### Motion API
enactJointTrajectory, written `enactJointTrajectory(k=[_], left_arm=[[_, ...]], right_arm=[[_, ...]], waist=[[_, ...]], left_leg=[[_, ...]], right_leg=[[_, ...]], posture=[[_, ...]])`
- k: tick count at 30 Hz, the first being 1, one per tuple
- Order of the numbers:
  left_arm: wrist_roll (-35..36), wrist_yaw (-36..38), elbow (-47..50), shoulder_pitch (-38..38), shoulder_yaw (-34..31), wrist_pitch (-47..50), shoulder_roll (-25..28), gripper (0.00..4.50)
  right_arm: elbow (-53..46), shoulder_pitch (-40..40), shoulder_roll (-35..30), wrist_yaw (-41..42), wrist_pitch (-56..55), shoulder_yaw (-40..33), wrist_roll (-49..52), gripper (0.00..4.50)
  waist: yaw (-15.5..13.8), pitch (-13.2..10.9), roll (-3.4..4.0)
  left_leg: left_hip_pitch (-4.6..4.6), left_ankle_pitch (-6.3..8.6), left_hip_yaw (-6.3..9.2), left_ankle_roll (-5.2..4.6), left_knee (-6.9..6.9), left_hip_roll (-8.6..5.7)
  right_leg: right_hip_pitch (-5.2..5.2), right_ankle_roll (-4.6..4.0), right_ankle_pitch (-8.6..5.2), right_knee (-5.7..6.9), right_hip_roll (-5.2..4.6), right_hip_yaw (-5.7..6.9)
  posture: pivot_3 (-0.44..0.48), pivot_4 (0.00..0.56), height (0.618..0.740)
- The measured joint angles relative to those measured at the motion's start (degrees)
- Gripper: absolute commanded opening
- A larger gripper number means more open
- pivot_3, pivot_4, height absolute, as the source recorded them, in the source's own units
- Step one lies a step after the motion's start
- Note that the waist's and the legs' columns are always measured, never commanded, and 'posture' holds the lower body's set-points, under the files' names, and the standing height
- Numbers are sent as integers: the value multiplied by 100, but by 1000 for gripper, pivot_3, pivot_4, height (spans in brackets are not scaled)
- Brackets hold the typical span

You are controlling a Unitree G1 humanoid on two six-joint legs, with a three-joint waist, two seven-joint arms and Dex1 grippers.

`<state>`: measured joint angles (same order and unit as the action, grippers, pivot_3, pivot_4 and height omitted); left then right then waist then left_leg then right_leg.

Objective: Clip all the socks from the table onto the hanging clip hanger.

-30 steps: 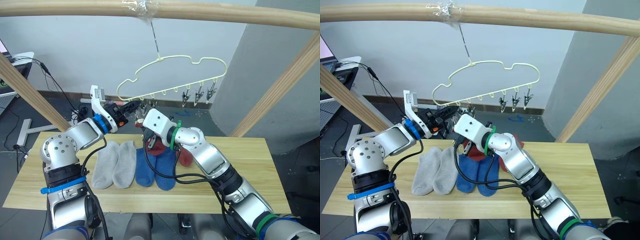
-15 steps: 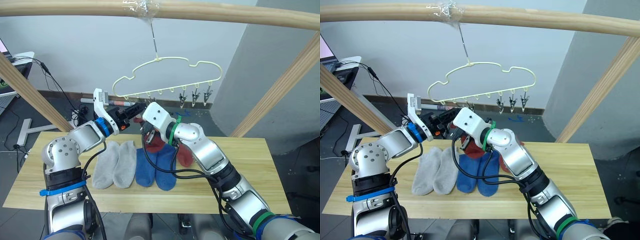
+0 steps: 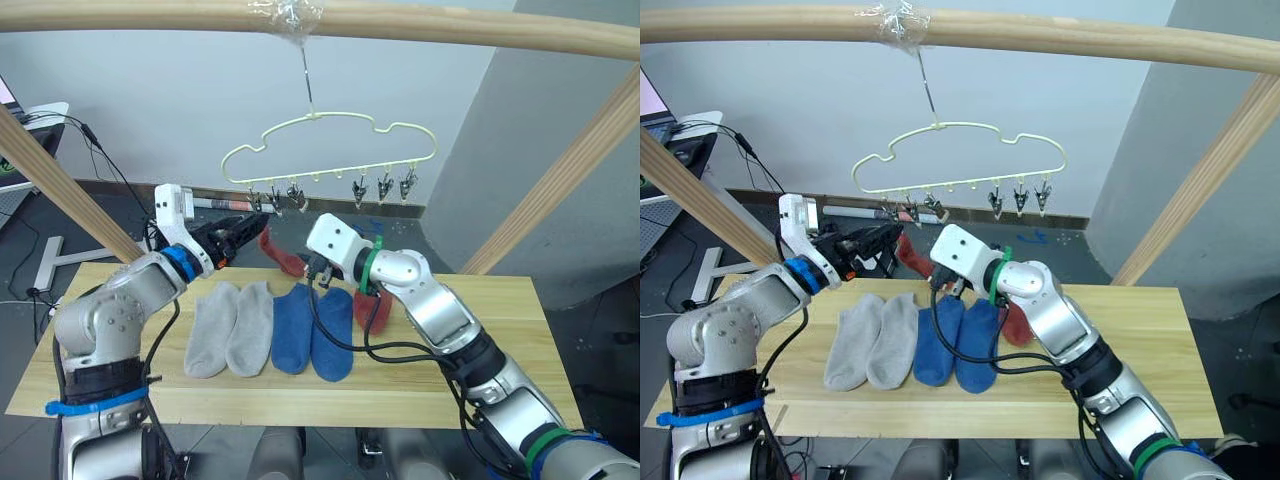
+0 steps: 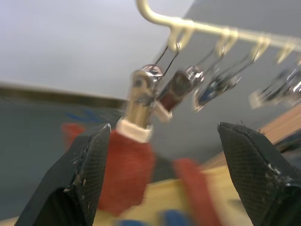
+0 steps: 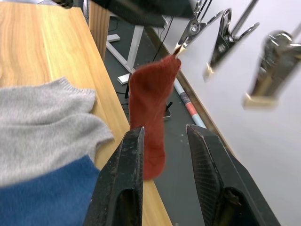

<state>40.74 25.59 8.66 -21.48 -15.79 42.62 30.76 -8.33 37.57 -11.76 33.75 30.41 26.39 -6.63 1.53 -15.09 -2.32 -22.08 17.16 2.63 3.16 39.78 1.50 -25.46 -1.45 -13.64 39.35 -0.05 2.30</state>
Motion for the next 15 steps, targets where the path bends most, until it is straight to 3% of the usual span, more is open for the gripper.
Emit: enactJointTrajectory(k=[3, 9, 14, 15], left_arm=[[-637, 172, 196, 246, 364, -855, -39, 3801], [-1560, -65, 305, 516, 795, -2198, -779, 3801], [-2214, -320, 44, 433, 928, -3075, -1096, 2589], [-2322, -350, -49, 420, 969, -3204, -1140, 2589]], right_arm=[[-362, -66, -162, 72, 39, -105, 49, 1449], [-1178, -366, -498, 231, 316, -396, 286, 1449], [-1545, -507, -637, 248, 595, -698, 495, 1504], [-1596, -510, -680, 248, 648, -766, 557, 1504]], waist=[[-7, 0, 0], [-8, -1, 2], [-6, -2, 3], [-4, -2, 3]], left_leg=[[-3, 2, 2, -4, 1, 2], [-11, 3, 0, -8, 4, 1], [-14, 5, -2, -11, 3, 1], [-14, 5, -4, -12, 3, 2]], right_leg=[[0, 2, -1, -7, 1, 2], [5, 11, -6, -25, 1, 3], [4, 12, -5, -26, 2, 10], [4, 12, -5, -26, 2, 11]], posture=[[-14, 241, 692], [-22, 246, 692], [-26, 249, 692], [-32, 252, 692]])
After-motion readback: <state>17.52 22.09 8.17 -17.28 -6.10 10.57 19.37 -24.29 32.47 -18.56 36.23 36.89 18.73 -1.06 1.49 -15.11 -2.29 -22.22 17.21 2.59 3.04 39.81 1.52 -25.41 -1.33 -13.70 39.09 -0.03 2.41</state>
